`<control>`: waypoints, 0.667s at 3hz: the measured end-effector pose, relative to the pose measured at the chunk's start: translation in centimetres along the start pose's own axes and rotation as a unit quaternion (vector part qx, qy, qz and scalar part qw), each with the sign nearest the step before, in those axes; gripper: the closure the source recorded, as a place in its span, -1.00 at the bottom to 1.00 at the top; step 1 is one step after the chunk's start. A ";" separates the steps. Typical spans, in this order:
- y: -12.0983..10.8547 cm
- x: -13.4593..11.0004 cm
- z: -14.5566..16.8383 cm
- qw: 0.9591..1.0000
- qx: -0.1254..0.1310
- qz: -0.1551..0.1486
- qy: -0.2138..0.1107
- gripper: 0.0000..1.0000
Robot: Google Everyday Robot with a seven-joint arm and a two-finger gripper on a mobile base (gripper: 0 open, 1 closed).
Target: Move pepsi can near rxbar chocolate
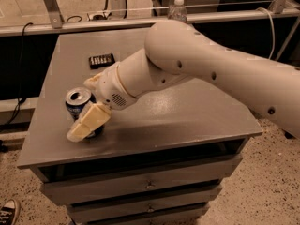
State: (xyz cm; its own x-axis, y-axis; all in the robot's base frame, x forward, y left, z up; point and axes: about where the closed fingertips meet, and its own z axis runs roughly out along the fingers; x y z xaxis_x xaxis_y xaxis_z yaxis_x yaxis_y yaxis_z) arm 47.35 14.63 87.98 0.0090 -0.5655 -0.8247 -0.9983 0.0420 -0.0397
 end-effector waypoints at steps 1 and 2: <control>0.1 -0.5 0.7 1.000 0.003 0.010 -0.009 -0.22; -0.2 -0.8 0.3 1.000 0.014 0.017 -0.014 0.23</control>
Offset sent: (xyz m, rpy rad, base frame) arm 0.0091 0.0007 0.0083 0.0457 0.0169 -0.0788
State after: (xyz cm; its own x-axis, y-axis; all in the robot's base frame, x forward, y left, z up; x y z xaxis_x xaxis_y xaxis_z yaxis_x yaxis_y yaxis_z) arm 47.54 15.29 88.51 -0.0221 -0.5403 -0.8412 -0.9961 0.0835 -0.0274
